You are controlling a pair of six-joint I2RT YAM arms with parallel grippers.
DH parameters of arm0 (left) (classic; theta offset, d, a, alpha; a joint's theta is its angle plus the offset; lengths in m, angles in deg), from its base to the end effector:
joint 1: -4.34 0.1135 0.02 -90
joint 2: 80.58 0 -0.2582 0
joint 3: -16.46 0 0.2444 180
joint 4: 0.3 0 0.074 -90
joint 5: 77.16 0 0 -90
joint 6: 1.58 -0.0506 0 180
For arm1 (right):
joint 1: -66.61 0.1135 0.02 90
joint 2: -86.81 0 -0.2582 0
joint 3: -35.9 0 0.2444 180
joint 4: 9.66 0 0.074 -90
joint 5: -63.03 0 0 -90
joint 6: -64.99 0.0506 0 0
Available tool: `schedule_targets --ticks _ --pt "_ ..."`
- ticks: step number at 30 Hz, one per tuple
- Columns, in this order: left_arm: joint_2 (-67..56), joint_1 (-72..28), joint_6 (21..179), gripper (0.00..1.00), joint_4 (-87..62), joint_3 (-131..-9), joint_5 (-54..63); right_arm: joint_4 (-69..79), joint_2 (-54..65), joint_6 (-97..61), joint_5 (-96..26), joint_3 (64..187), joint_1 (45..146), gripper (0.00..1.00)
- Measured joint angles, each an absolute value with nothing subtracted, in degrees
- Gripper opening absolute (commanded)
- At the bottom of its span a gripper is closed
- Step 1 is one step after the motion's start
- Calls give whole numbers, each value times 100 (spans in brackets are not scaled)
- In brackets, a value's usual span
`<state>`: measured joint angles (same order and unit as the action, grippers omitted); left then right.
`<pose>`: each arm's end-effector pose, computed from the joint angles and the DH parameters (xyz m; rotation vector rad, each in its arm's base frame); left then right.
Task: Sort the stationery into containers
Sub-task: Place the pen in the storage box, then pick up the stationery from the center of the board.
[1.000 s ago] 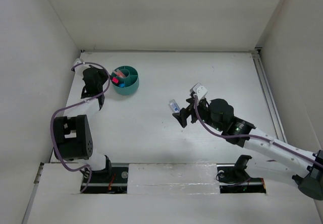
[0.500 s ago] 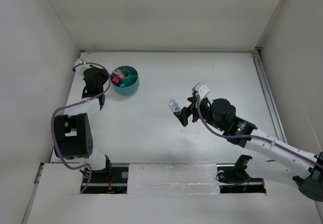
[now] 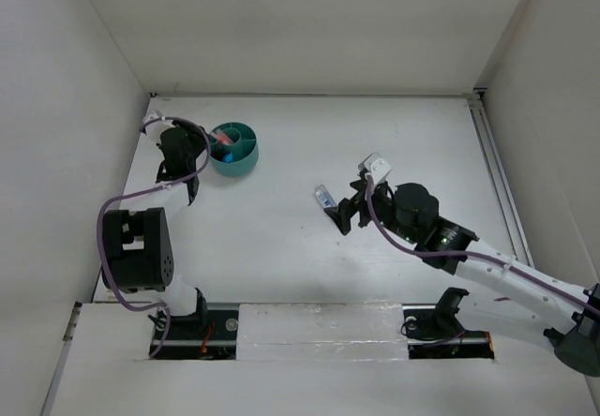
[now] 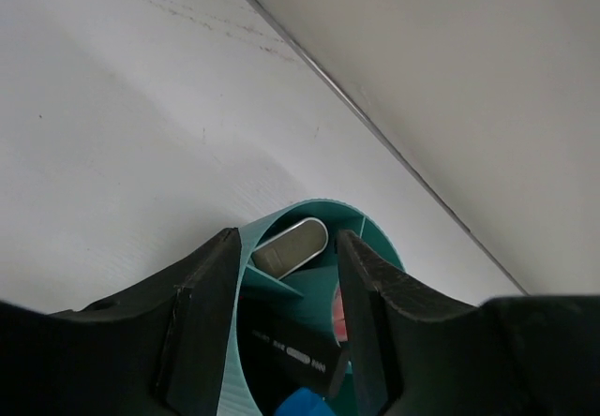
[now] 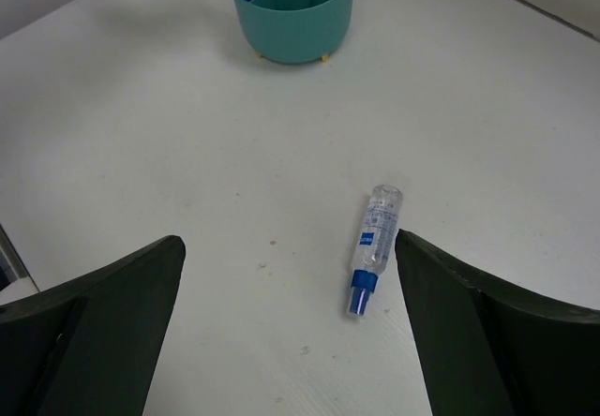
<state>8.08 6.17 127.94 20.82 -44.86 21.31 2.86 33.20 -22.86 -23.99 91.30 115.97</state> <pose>0.3540 0.0188 0.2459 -0.7009 1.5397 -0.3707 0.1540 0.1754 0.3058 -0.6842 1.6624 0.6048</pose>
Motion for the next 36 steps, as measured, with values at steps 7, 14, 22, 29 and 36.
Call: schedule_targets --ticks 7,14,22,29,36 --pt "275 613 12897 100 2069 -3957 2175 258 3189 -2286 -2397 9115 11505 100" --pt "-1373 606 13367 100 1293 -3708 2643 135 2669 -2251 -2375 9065 11453 100" --pt "-2573 606 13837 100 -1146 -4206 2802 107 2321 -2087 -1732 9074 11429 100" --pt "-3074 720 13774 100 -2932 -5236 2092 417 2116 -1763 -834 9535 11427 100" --pt "-3828 903 13074 100 -3714 -5109 1615 813 1821 -1776 -707 10147 11346 100"
